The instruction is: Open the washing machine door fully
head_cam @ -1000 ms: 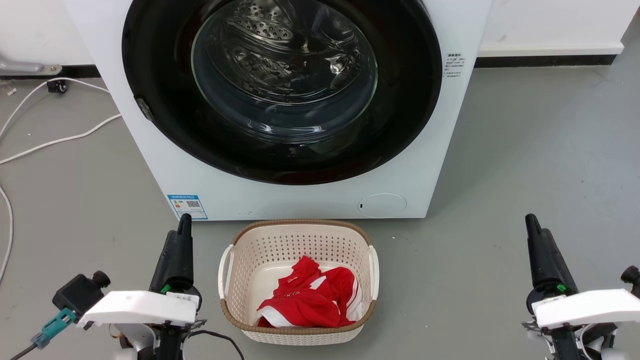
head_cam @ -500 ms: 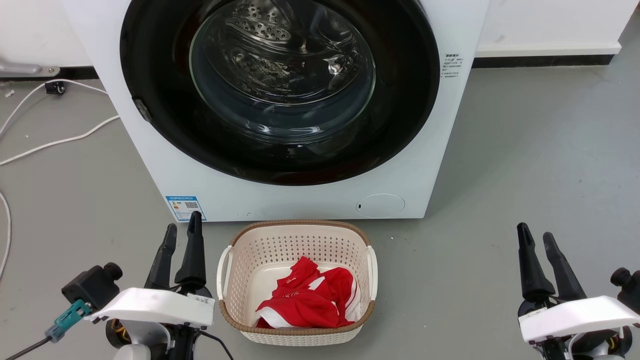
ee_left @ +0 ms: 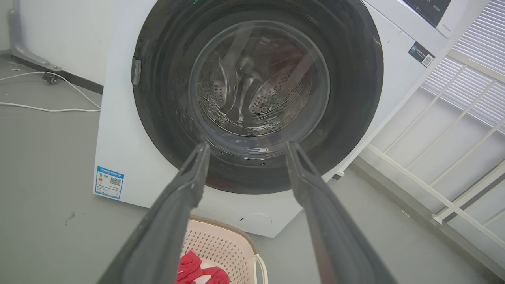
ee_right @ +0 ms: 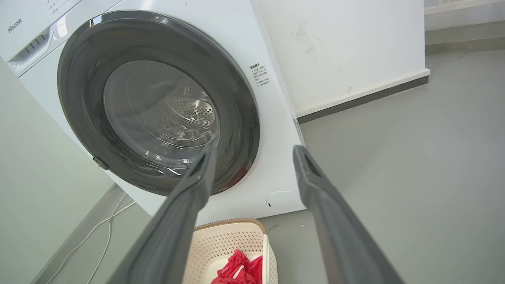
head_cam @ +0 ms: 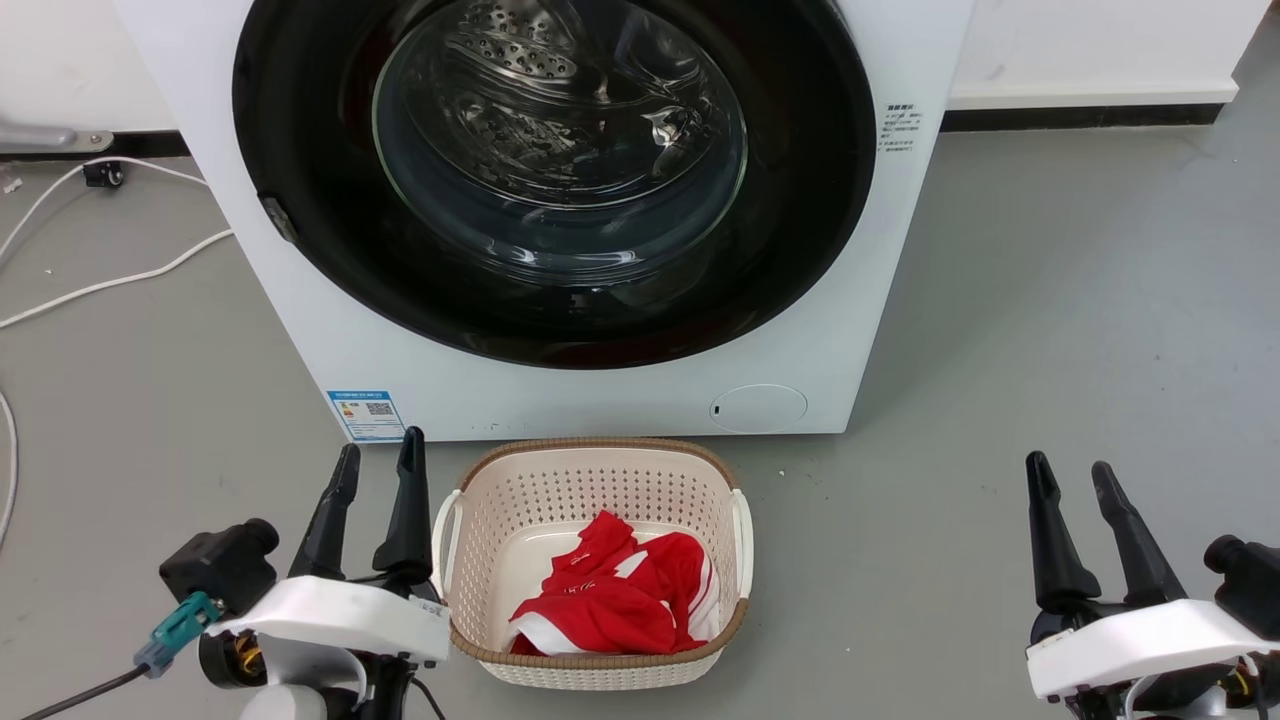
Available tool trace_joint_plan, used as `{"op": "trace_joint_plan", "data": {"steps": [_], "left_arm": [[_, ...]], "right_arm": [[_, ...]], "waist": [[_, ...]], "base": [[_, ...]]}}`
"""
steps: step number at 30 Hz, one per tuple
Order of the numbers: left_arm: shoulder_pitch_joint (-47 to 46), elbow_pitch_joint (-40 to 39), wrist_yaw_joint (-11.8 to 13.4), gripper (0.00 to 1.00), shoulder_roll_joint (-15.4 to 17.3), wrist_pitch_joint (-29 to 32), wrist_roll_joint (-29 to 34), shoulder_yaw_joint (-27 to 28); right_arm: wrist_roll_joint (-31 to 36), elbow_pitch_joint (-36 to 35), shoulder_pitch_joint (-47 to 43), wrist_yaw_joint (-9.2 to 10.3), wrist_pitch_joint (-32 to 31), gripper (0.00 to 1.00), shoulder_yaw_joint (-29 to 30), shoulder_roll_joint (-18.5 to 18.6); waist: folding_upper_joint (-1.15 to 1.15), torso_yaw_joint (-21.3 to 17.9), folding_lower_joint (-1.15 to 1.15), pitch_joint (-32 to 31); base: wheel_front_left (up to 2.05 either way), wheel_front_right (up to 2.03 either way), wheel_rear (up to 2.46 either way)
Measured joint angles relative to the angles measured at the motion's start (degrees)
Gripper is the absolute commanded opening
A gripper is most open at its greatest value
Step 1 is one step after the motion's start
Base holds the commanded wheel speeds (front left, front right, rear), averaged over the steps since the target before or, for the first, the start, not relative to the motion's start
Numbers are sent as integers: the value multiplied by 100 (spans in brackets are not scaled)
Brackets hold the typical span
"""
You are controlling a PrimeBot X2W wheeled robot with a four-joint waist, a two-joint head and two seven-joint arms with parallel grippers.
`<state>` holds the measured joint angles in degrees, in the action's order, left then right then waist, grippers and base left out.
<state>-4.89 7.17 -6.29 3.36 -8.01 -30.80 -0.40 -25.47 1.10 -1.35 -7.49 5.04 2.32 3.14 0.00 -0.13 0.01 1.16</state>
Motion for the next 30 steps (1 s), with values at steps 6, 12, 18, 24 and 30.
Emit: {"op": "trace_joint_plan", "data": {"steps": [6, 12, 18, 24, 30], "left_arm": [[-12, 32, 37, 100, 21, -84, 411, -91], [-18, 44, 83, 100, 53, -175, 780, -148], [-19, 63, 126, 100, 68, -232, 1029, -188], [-34, 65, 148, 100, 100, -314, 1339, -238], [-36, 70, 185, 100, 113, -381, 1631, -277]], "right_arm": [[405, -96, -14, 0, 1, 100, -7, -2], [788, -170, -52, 0, 8, 100, -9, -2], [1091, -248, -84, 0, 35, 100, -10, -4], [1413, -310, -120, -1, 58, 100, -16, -5], [1703, -347, -137, -1, 101, 100, -21, -7]], "waist": [[0, -2, 0, 18], [0, -5, 0, 34], [0, -13, 0, 47], [0, -23, -1, 51], [0, -33, 0, 53]], "base": [[0, 0, 0], [0, 0, 0], [0, 0, 0], [0, 0, 0], [0, 0, 0]]}}
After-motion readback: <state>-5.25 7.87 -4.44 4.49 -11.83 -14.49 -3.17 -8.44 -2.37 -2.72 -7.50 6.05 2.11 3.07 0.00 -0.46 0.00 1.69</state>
